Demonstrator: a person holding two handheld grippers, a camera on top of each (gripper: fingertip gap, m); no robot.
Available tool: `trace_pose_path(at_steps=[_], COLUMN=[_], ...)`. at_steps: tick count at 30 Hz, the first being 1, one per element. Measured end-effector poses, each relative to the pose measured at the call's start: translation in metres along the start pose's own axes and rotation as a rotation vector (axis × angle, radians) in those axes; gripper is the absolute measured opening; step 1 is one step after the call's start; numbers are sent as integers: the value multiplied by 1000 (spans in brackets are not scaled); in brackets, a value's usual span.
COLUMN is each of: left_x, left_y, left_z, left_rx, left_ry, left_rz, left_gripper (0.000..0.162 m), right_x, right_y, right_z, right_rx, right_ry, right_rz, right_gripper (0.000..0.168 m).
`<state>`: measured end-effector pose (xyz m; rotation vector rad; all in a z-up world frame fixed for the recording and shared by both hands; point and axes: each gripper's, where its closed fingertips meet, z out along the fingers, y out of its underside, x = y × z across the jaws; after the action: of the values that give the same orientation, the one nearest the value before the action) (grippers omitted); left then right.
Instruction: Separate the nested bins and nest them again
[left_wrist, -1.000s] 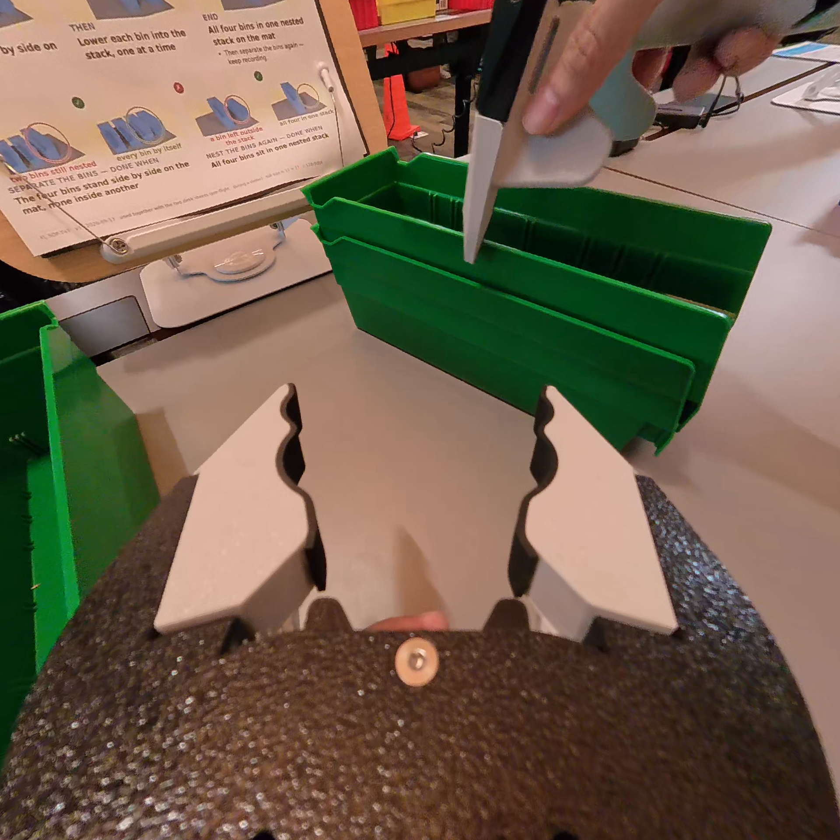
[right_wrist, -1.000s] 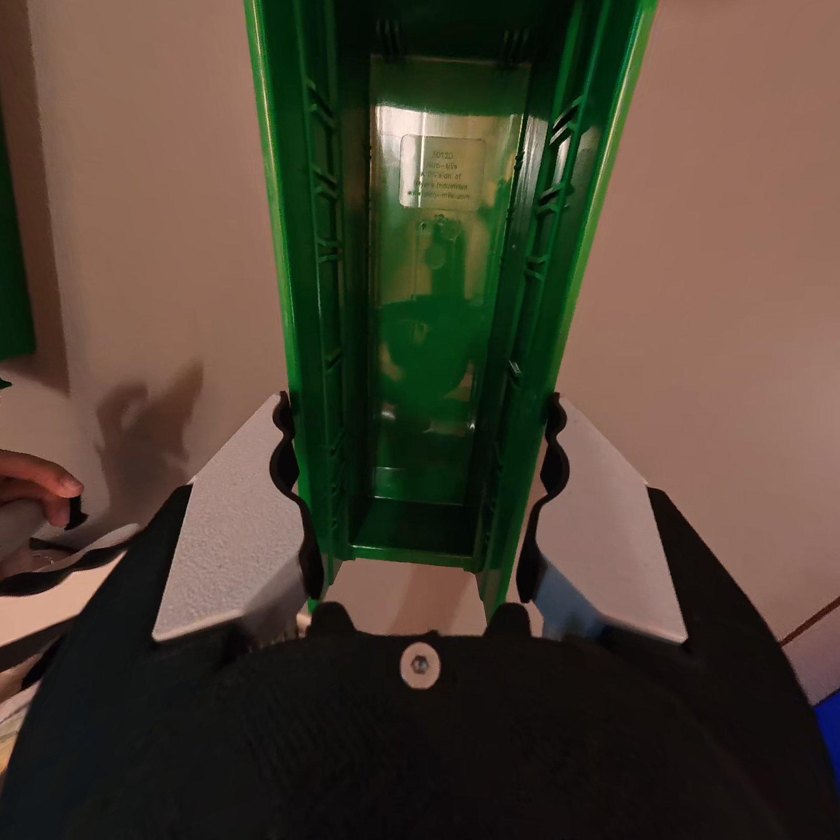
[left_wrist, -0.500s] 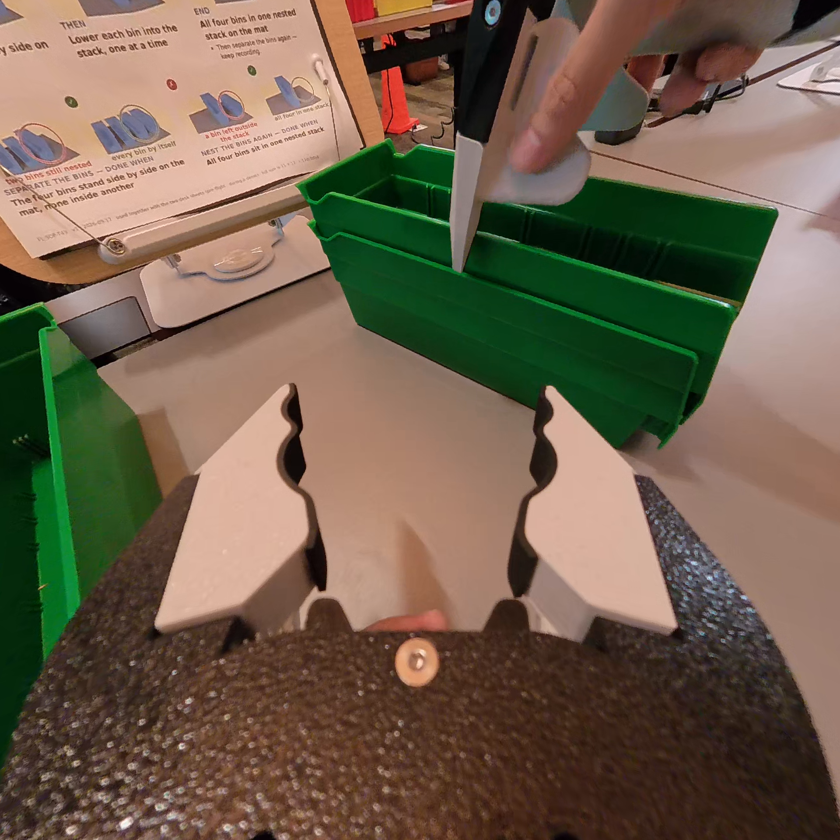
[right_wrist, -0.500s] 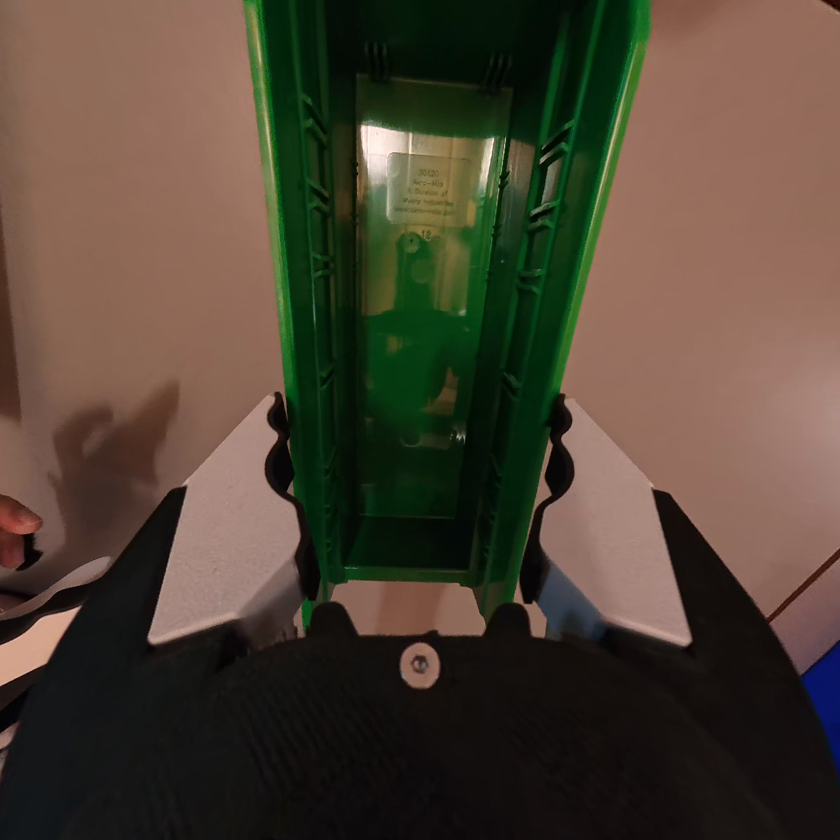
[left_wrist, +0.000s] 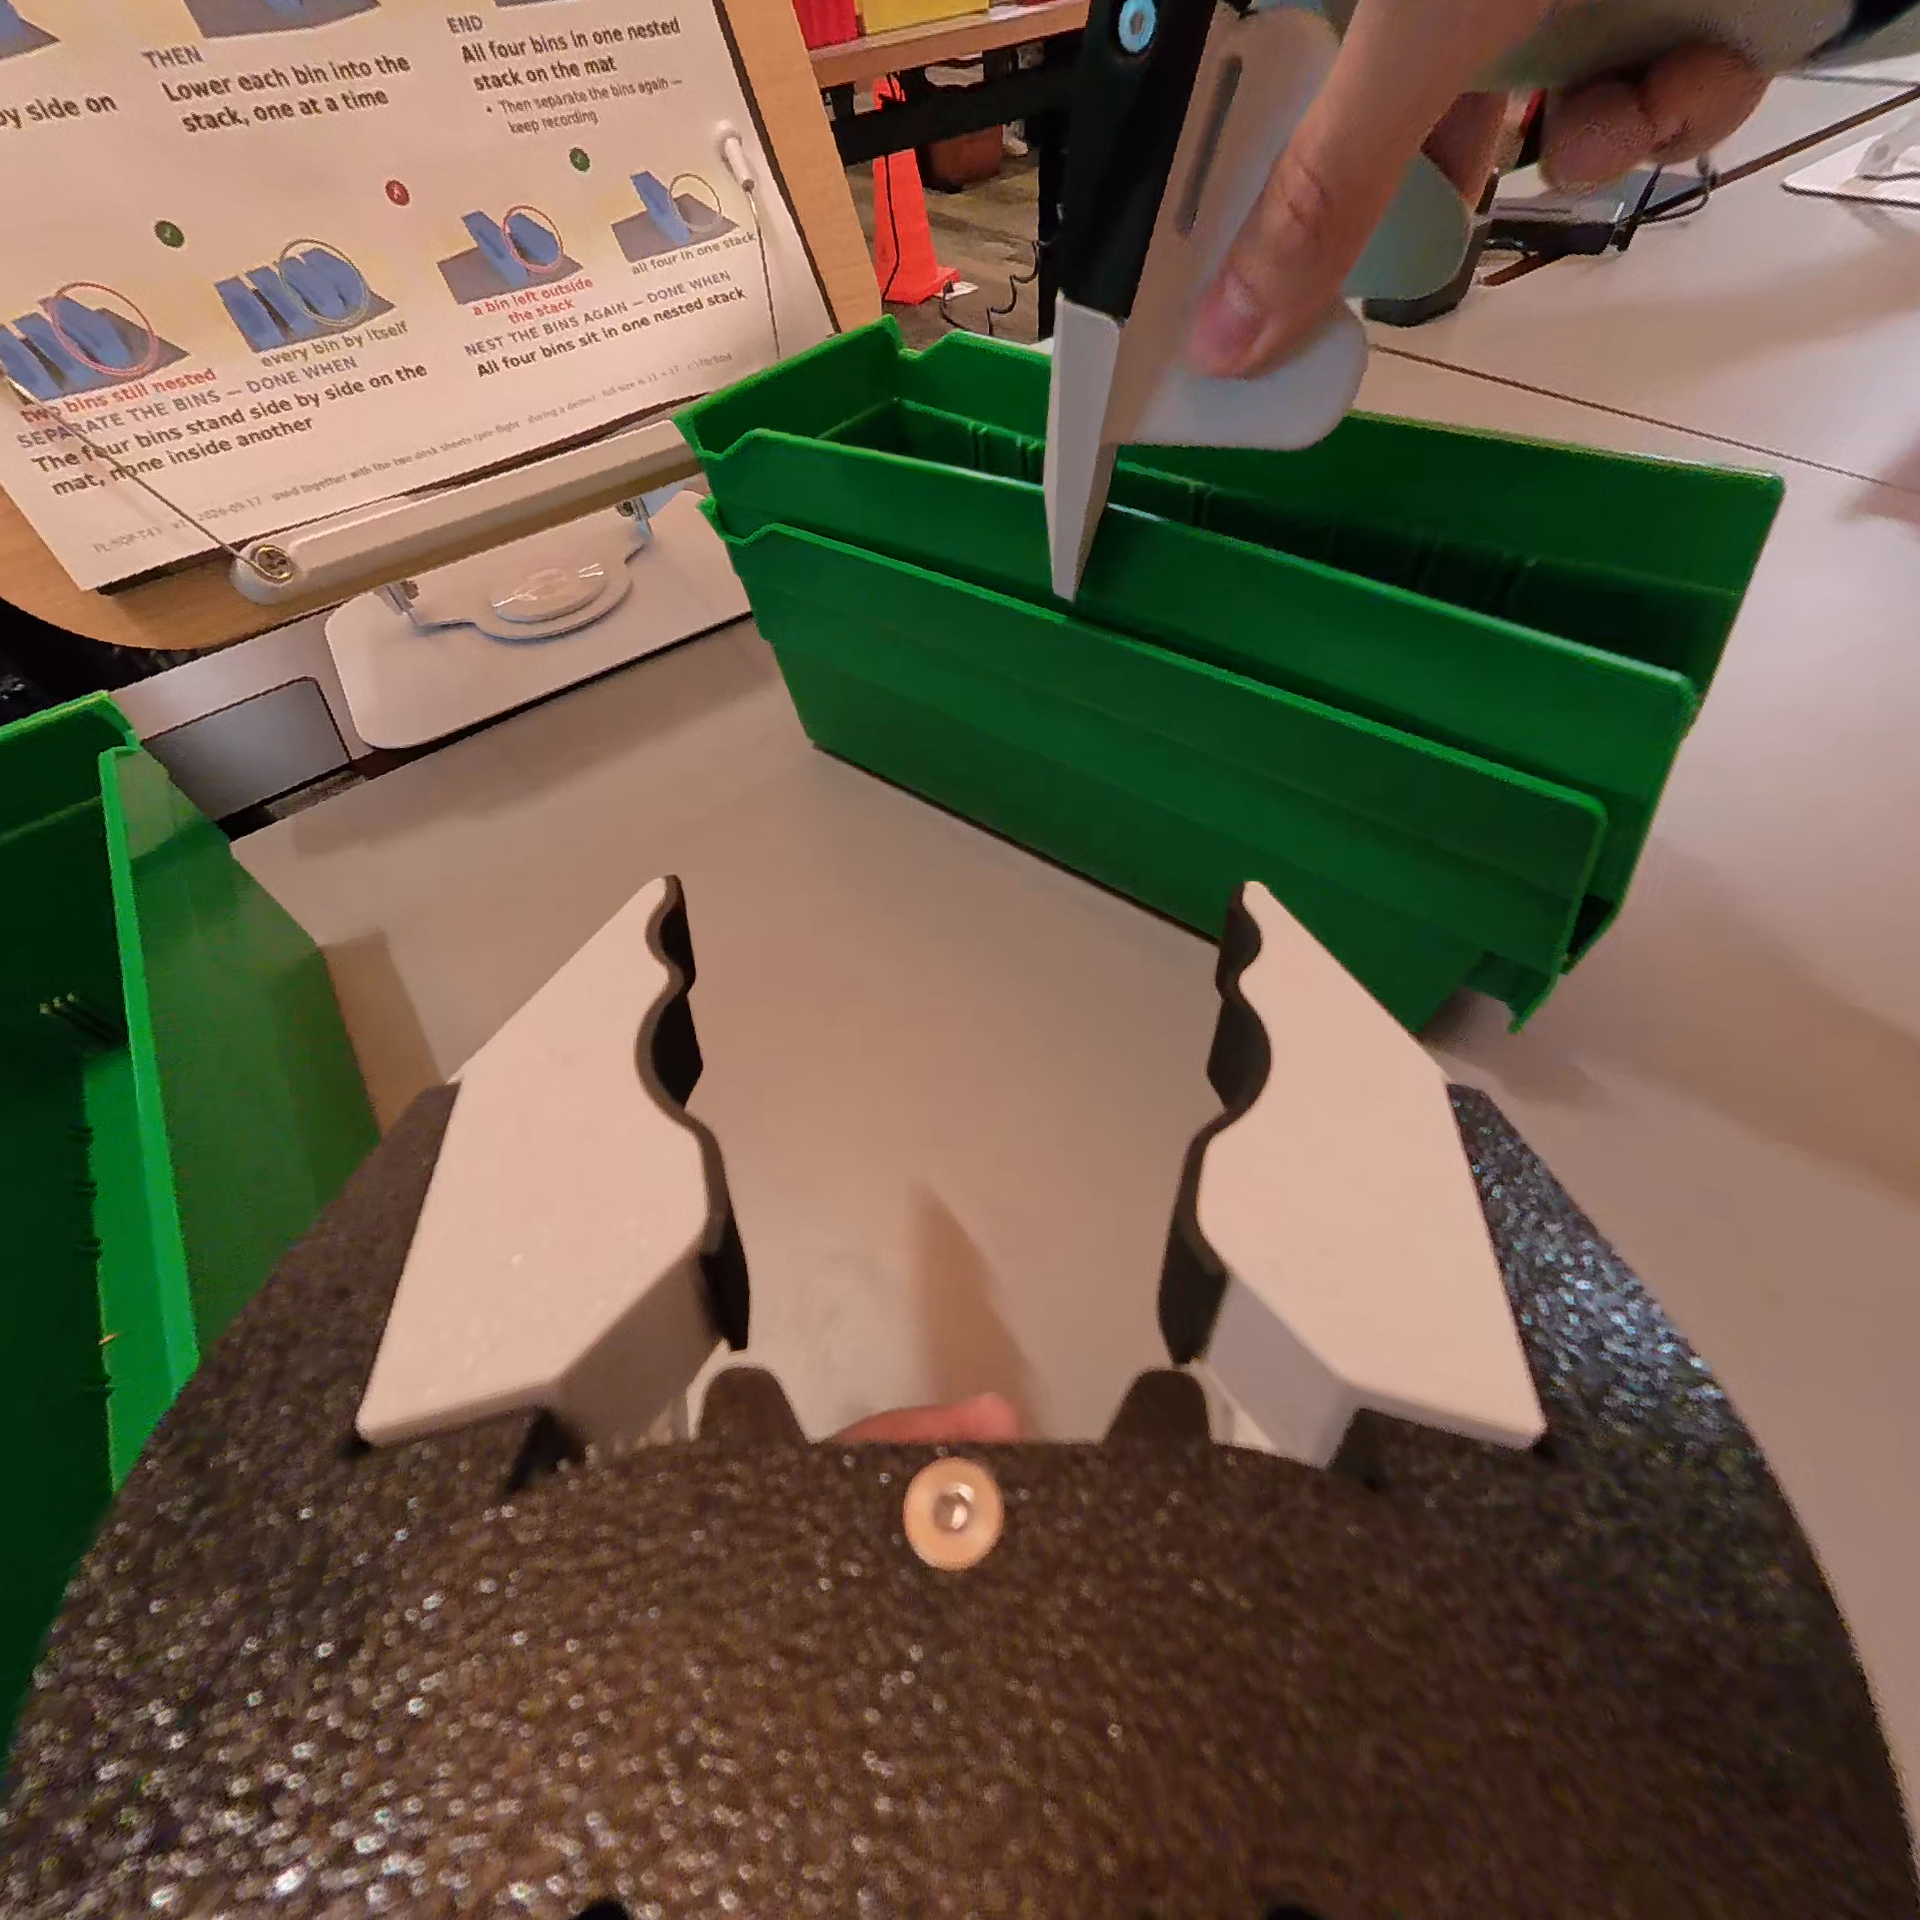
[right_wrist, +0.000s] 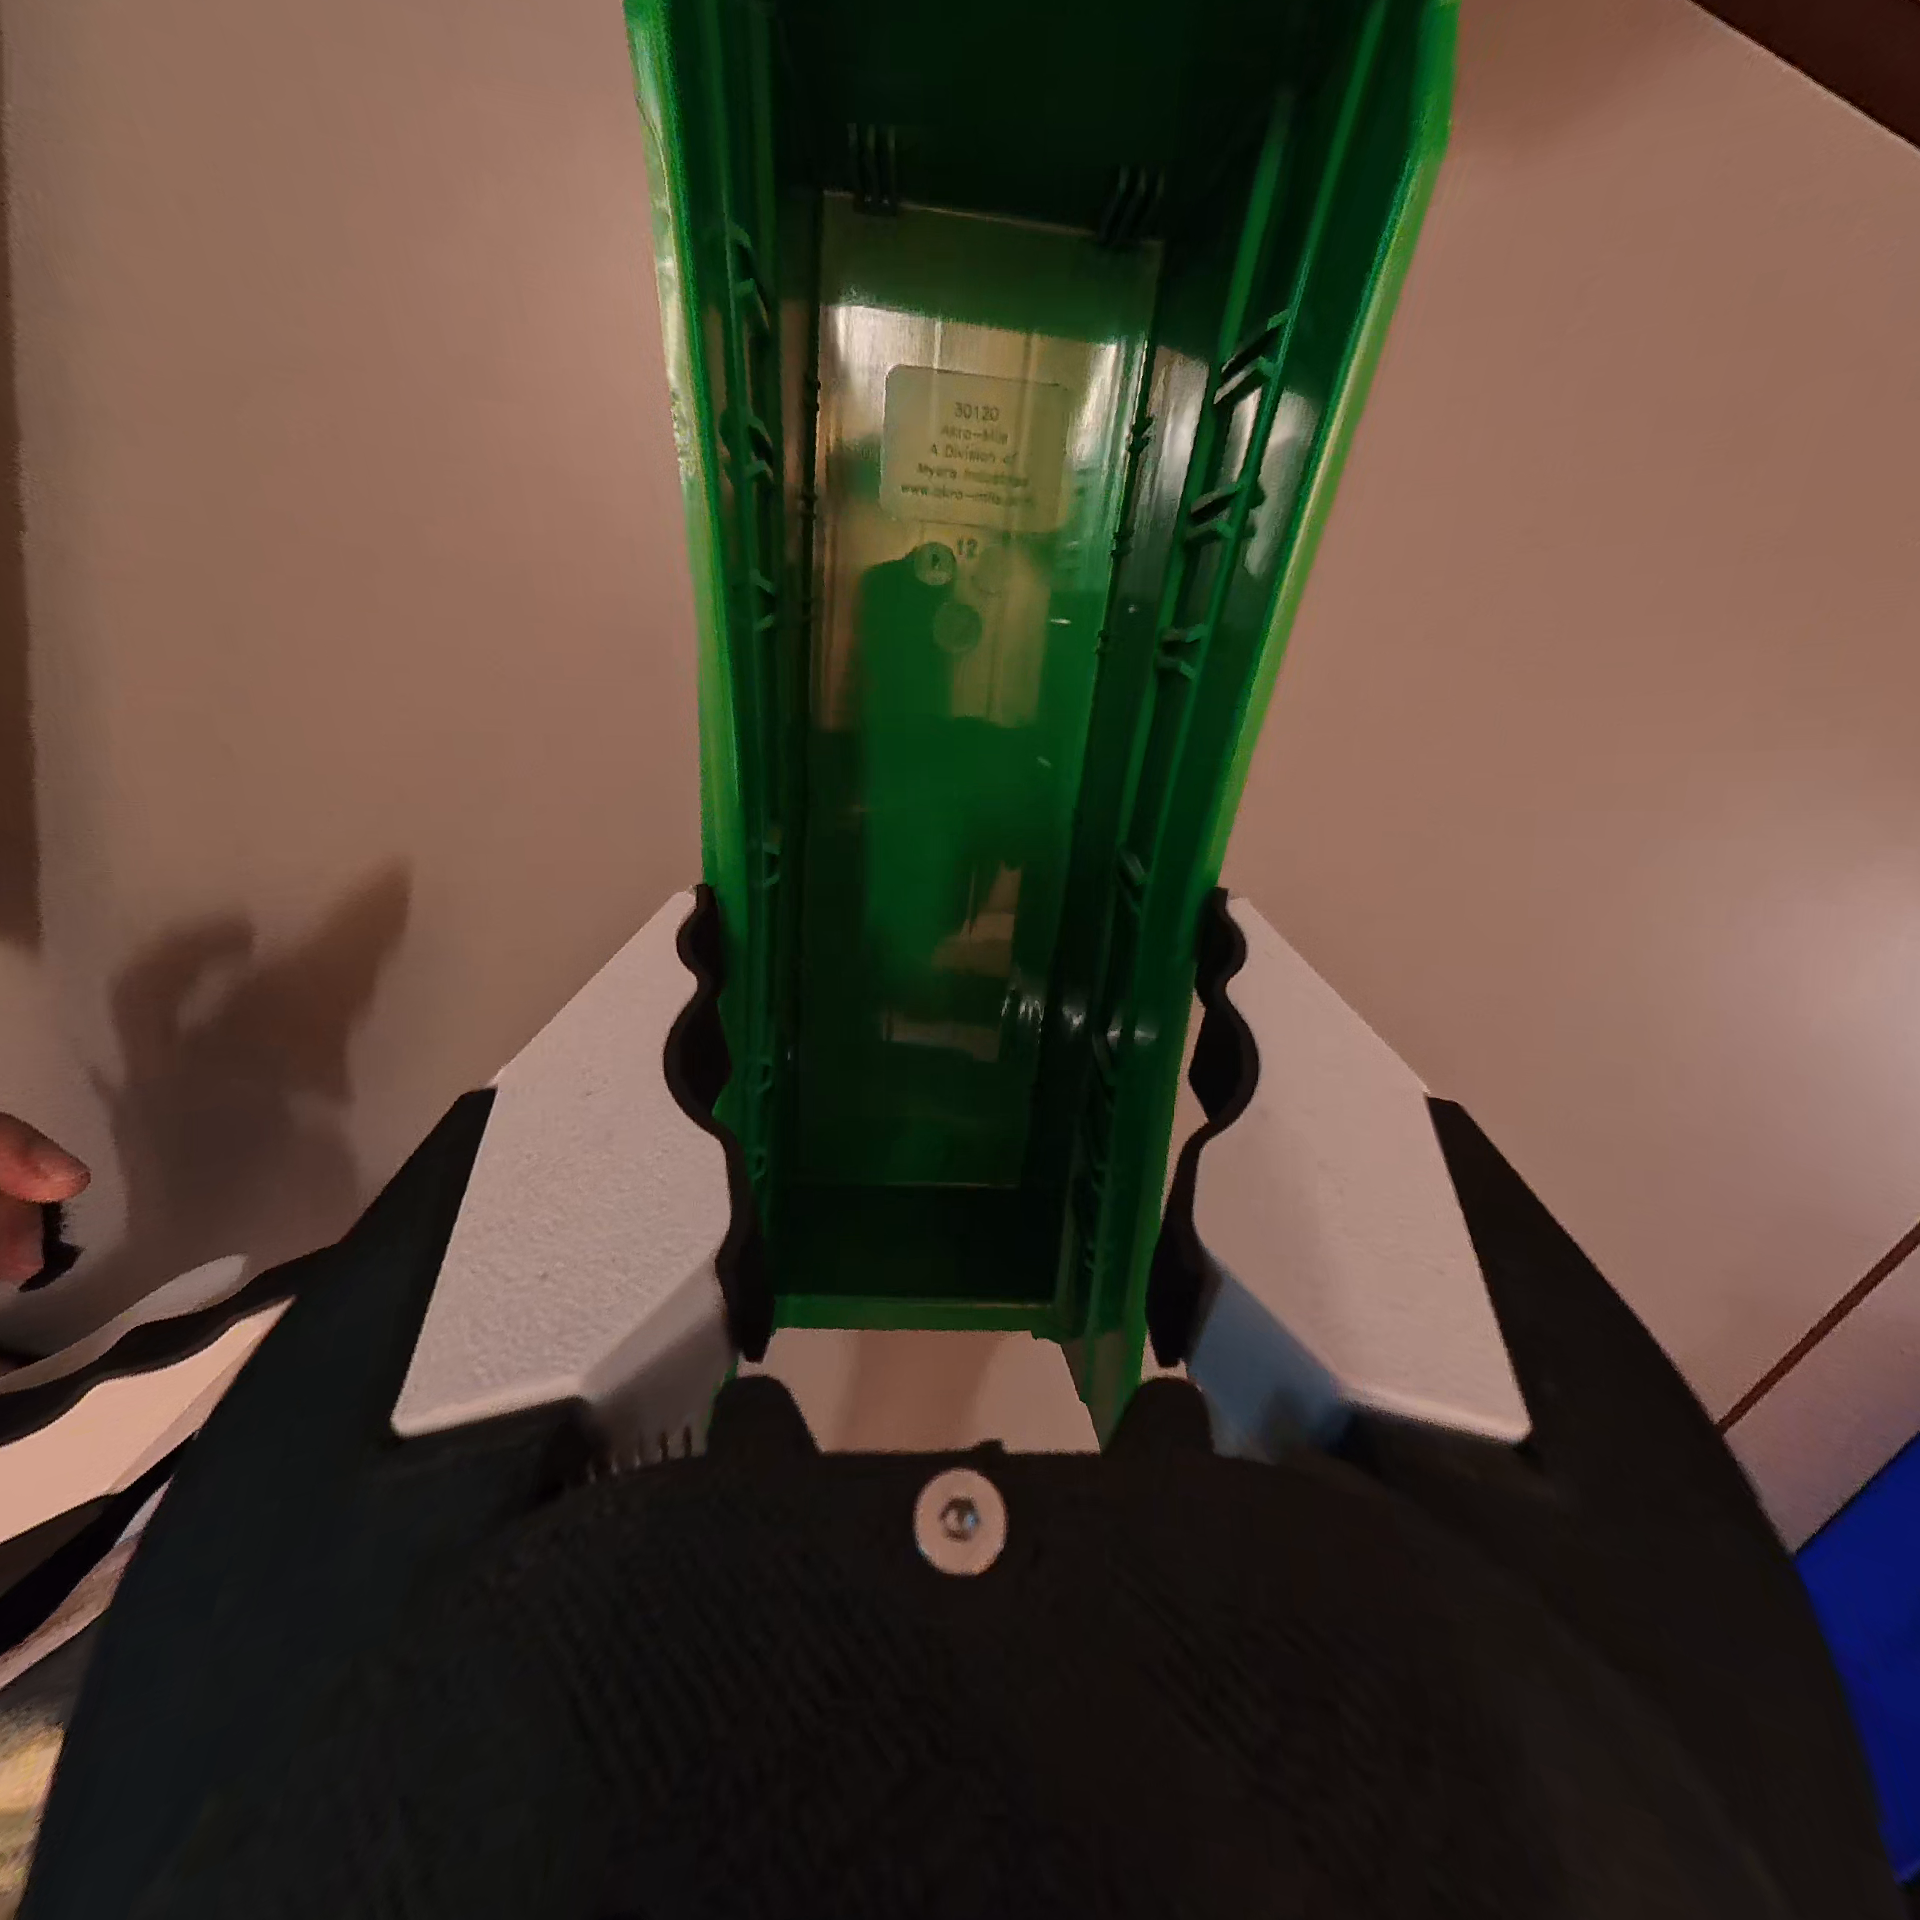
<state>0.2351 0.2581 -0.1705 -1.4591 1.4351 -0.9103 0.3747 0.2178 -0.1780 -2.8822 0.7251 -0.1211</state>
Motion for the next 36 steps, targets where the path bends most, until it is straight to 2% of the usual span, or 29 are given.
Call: trace_pose_path(at_steps=[15, 22, 36], left_x=[1, 1, 2], left_y=[3, 5, 0], left_z=[3, 4, 0], left_rx=[-12, -18, -1], left_ry=[3, 4, 7], left_rz=[2, -1, 0], left_gripper=[99, 99, 99], right_x=[-11, -14, -20], right_y=[-9, -4, -6], right_z=[-35, -26, -39], right_rx=[-1, -24, -11], right_ry=[-49, -56, -42], right_rz=[15, 29, 13], right_gripper=[86, 86, 82])
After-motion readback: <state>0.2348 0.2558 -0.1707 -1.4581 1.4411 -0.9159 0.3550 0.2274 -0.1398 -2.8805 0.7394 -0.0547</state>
